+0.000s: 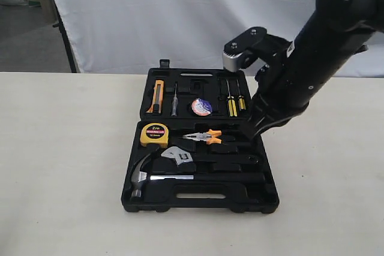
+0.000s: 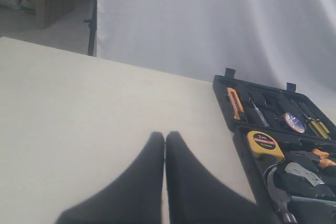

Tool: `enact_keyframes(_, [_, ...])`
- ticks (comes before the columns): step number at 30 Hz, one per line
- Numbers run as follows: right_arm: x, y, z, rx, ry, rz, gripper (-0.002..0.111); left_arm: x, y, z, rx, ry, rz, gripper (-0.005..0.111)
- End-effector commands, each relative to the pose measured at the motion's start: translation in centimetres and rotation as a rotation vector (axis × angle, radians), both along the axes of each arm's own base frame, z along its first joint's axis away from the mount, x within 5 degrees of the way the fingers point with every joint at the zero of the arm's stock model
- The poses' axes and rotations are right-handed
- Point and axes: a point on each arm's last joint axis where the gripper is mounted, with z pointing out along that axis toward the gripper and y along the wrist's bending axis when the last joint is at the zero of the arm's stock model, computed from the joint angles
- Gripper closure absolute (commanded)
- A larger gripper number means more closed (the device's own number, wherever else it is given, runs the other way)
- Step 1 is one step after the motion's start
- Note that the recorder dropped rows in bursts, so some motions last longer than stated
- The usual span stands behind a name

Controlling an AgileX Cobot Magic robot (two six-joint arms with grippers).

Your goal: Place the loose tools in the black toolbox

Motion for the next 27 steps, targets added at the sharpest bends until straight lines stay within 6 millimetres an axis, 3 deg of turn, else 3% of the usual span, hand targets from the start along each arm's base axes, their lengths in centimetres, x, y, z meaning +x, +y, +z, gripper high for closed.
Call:
enact_keyframes(1, [-1.0, -0.6, 3.2, 0.078, -0.122, -0.018, 0.109, -0.1, 0.1, 0.2, 0.002, -0.013, 0.026, 0.106])
enact_keyframes(5, [-2.4, -1.6, 6.7, 0.182, -0.259, -0.063, 0.109, -0.1, 0.1, 0.2, 0.002, -0.013, 0.026, 0.106])
enact_keyframes(9, [-4.5, -3.2, 7.8, 0.342, -0.43, -0.151, 0.109, -0.1, 0.1, 0.2, 0.002, -0.013, 0.026, 0.106])
enact_keyframes(22, [-11.2, -7.9, 4.9, 0.563, -0.655, -0.254, 0.109, -0.1, 0.1, 0.2, 0.002, -0.013, 0.026, 0.106])
enact_keyframes(27, [-15.2, -10.6, 0.9, 0.636, -0.684, -0.309, 0.109, -0.1, 0.1, 0.2, 0.002, -0.013, 0.026, 0.106])
